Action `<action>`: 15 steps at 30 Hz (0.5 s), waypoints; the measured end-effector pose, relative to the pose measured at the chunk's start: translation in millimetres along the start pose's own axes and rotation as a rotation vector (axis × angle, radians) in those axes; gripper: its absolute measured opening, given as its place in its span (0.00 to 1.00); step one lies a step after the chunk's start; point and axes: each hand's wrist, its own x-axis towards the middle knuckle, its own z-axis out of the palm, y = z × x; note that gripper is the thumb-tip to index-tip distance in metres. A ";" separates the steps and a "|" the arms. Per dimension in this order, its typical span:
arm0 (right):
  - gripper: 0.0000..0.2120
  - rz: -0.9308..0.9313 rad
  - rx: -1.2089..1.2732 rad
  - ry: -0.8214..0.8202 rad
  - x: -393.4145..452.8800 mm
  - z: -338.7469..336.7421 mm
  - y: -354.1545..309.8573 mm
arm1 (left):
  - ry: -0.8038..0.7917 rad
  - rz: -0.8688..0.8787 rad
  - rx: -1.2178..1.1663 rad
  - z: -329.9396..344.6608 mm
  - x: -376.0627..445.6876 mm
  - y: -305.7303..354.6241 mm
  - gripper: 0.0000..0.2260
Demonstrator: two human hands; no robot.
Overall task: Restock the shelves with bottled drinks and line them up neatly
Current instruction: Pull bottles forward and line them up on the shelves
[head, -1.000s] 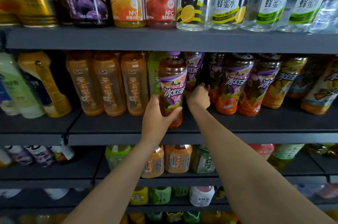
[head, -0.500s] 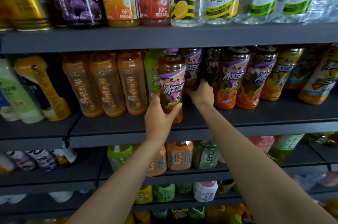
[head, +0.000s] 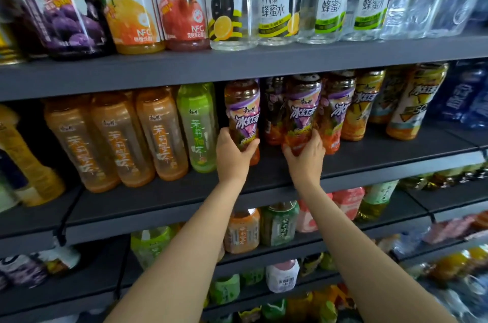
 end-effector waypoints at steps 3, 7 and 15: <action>0.38 0.025 -0.077 -0.034 3.4 8.9 -0.3 | -0.090 -0.002 0.009 4.4 -3.7 -12.7 0.34; 0.36 0.046 -0.145 -0.008 6.5 11.6 0.5 | -0.116 -0.022 -0.007 7.0 -6.9 -19.9 0.36; 0.36 -0.087 -0.112 -0.112 5.0 6.1 7.0 | -0.233 -0.082 0.015 5.4 -4.8 -9.9 0.37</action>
